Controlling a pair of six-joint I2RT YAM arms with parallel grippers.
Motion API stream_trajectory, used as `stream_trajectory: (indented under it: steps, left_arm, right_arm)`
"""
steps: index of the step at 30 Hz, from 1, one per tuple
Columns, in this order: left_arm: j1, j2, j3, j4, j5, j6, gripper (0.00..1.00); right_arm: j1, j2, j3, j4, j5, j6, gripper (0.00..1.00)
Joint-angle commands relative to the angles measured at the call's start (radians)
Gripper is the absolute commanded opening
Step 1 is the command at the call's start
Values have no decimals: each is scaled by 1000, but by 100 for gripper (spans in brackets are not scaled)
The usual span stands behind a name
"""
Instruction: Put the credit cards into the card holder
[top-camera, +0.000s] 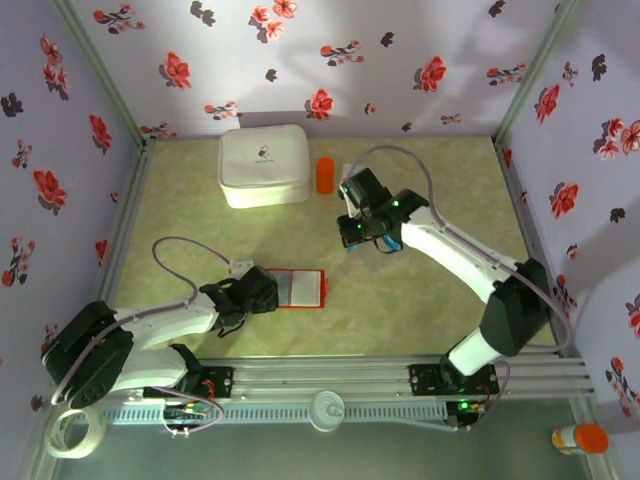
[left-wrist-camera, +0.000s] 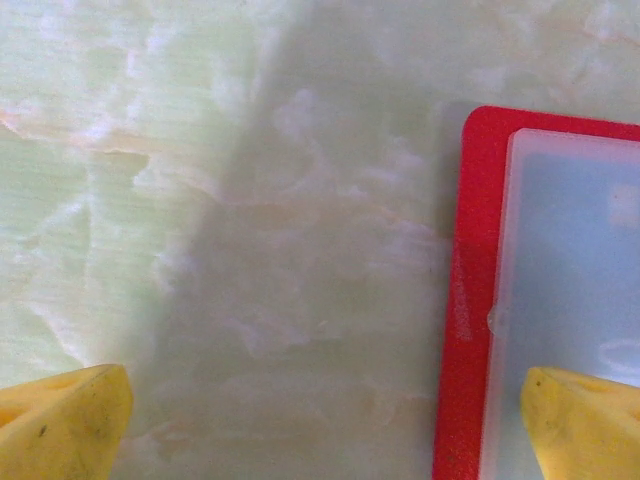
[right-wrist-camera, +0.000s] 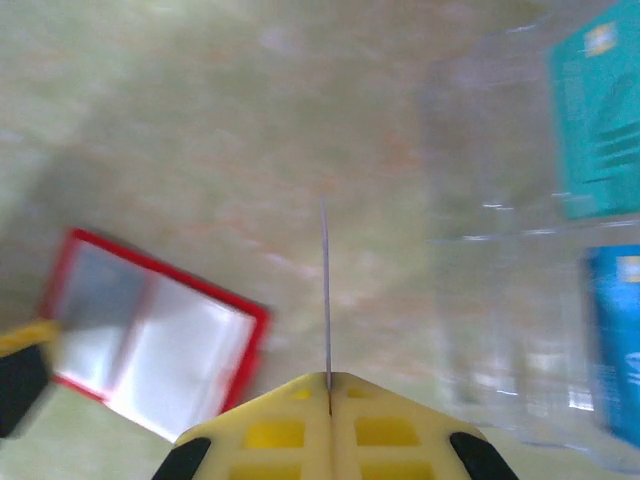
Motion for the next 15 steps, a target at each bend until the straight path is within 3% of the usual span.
stream_trajectory:
  steps: [1, 5, 15]
  left_arm:
    - [-5, -27, -4, -52, -50, -36, 100]
    - [-5, -36, -12, -61, -52, -40, 100]
    - [-5, -20, -17, -58, -53, -46, 100]
  right_arm:
    - [14, -54, -178, 352, -202, 228, 0]
    - [66, -93, -397, 742, -232, 423, 0]
    - [195, 7, -614, 1181, -107, 596, 0]
